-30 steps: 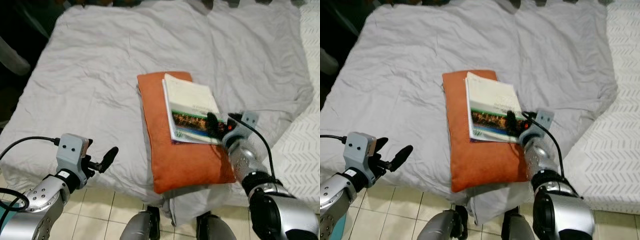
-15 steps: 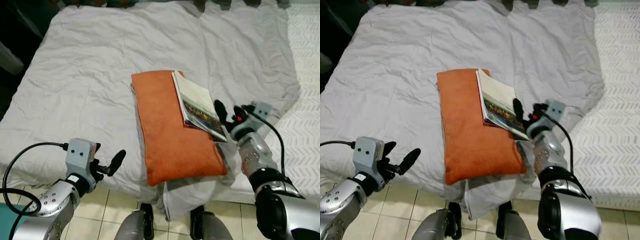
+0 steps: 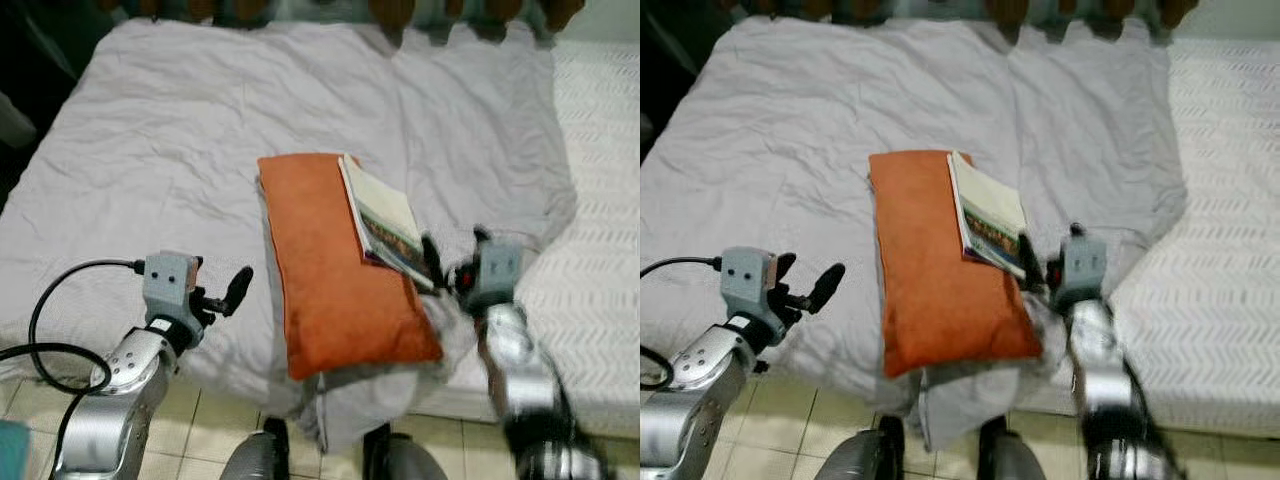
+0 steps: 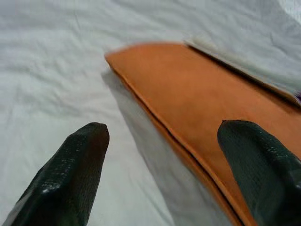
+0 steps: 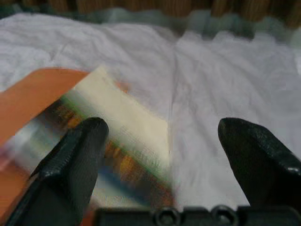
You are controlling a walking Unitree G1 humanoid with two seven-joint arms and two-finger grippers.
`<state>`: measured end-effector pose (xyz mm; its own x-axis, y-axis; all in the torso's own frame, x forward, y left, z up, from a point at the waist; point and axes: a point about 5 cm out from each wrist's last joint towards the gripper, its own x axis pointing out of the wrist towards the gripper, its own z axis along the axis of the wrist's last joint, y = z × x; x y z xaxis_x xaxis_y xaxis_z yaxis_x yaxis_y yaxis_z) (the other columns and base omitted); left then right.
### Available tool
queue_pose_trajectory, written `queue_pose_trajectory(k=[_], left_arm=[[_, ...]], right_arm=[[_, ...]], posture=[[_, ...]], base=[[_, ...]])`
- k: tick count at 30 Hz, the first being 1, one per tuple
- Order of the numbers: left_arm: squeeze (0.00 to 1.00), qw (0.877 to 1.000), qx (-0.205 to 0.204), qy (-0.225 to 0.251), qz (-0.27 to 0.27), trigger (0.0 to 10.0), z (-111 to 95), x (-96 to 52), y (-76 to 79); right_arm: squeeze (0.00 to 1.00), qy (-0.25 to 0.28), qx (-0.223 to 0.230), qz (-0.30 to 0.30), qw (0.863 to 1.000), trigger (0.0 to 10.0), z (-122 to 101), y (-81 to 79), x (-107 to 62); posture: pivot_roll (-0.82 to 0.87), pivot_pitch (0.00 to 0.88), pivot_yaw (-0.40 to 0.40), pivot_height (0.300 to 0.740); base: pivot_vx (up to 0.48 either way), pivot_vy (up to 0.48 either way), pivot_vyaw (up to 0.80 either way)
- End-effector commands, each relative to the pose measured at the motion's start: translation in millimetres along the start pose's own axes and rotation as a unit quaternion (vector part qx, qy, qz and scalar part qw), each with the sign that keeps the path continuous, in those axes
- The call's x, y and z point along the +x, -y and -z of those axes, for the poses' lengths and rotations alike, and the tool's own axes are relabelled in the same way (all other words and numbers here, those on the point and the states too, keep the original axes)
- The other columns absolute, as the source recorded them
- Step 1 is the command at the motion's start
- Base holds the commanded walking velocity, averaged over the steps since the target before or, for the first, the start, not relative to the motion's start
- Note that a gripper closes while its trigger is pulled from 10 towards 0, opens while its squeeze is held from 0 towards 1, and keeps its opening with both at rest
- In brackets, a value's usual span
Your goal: Clean up the room
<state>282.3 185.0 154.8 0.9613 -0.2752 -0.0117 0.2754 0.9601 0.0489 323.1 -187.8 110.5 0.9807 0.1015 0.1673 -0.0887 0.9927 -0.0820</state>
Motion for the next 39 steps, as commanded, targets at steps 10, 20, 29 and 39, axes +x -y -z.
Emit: queue_pose_trajectory(k=[10,20,29,39], left_arm=[[0.00,0.995,-0.066,-0.043,-0.053,10.0,49,17.9,-10.4],[0.00,0.982,-0.159,-0.078,-0.061,10.0,69,57.9,-20.3],[0.00,0.983,-0.170,-0.061,-0.040,10.0,41,92.7,-13.1],[0.00,0.953,-0.293,-0.062,-0.033,10.0,34,106.8,-0.3]], right_arm=[[0.00,-0.084,0.114,0.034,0.989,10.0,37,-9.3,-70.4],[0.00,-0.164,0.233,0.054,0.957,10.0,59,-1.5,-38.6],[0.00,-0.159,0.229,0.035,0.960,10.0,44,1.5,-0.6],[0.00,-0.157,0.265,0.040,0.951,10.0,40,0.6,12.6]], posture=[[-0.04,0.184,0.031,0.740],[-0.06,0.293,0.053,0.740],[-0.09,0.485,0.055,0.740],[-0.10,0.632,0.076,0.740]], base=[[0.000,0.000,0.00],[0.000,0.000,0.00],[0.000,0.000,0.00],[0.000,0.000,0.00]])
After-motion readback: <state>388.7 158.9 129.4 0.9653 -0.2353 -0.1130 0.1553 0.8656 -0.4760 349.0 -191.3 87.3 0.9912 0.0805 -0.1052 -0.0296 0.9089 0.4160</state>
